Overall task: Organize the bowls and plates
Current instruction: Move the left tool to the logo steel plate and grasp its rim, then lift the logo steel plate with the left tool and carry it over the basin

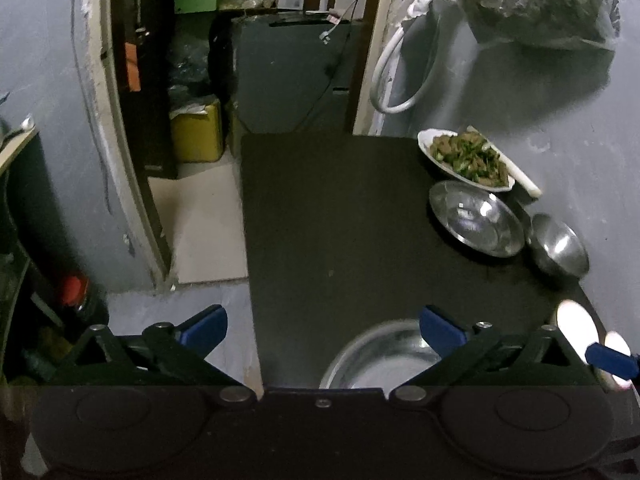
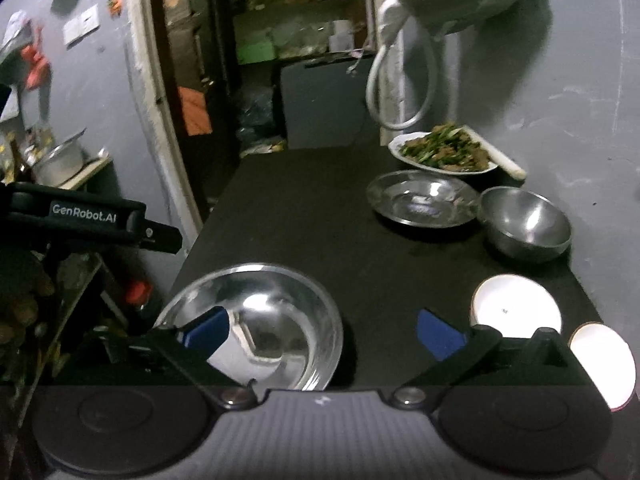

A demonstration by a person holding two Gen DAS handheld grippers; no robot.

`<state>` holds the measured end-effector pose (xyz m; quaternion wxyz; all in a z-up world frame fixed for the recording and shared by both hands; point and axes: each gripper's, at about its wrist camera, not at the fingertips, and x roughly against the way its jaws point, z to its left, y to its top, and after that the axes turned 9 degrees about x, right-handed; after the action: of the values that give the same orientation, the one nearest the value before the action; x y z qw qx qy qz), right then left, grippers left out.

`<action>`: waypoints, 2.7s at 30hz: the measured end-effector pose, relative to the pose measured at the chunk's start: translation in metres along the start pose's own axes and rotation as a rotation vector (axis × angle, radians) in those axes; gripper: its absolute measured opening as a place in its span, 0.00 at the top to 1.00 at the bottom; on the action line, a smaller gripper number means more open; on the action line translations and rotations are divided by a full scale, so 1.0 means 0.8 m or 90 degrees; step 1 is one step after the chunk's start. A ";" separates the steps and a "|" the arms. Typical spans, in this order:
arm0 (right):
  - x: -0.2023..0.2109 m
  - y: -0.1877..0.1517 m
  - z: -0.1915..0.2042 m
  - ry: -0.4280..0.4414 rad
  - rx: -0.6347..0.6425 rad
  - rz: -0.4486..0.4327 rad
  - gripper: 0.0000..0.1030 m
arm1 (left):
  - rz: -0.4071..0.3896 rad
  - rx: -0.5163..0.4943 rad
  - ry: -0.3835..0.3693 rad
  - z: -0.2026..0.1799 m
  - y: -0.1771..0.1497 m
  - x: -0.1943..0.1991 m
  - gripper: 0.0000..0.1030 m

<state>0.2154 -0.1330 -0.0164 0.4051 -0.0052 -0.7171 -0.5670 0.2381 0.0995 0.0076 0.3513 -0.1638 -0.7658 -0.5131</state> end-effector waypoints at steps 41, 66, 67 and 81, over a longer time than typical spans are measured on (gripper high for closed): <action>-0.192 0.062 -0.136 -0.150 -0.272 0.044 0.12 | 0.089 -0.115 -0.175 -0.132 0.133 -0.304 0.02; -0.219 0.059 -0.154 -0.154 -0.345 0.055 0.57 | 0.136 -0.130 -0.219 -0.153 0.117 -0.314 0.76; -0.219 0.060 -0.153 -0.156 -0.343 0.055 0.60 | 0.142 -0.130 -0.216 -0.153 0.116 -0.315 0.78; -0.210 0.055 -0.154 -0.128 -0.372 0.063 0.72 | 0.150 -0.117 -0.204 -0.131 0.107 -0.289 0.81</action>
<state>0.4196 -0.1418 -0.0756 0.3404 -0.2126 -0.5593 -0.7253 0.4906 0.0660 -0.0743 0.2662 -0.3626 -0.7375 -0.5038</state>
